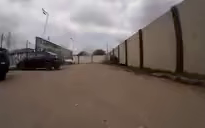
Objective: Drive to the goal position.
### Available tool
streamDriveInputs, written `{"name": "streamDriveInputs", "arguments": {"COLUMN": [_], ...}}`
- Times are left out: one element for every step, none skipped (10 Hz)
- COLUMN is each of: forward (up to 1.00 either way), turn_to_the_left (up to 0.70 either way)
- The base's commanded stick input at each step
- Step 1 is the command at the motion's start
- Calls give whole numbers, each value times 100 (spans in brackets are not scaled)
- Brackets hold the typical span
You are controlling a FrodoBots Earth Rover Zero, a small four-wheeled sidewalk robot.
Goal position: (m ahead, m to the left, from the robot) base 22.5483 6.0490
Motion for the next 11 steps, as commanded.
{"name": "streamDriveInputs", "arguments": {"forward": [100, 100, 100, 100, 100, 100, 100, 100, 100, 100, 100], "turn_to_the_left": [0, 0, 0, 0, 0, 0, 0, 0, 0, 0, 0]}}
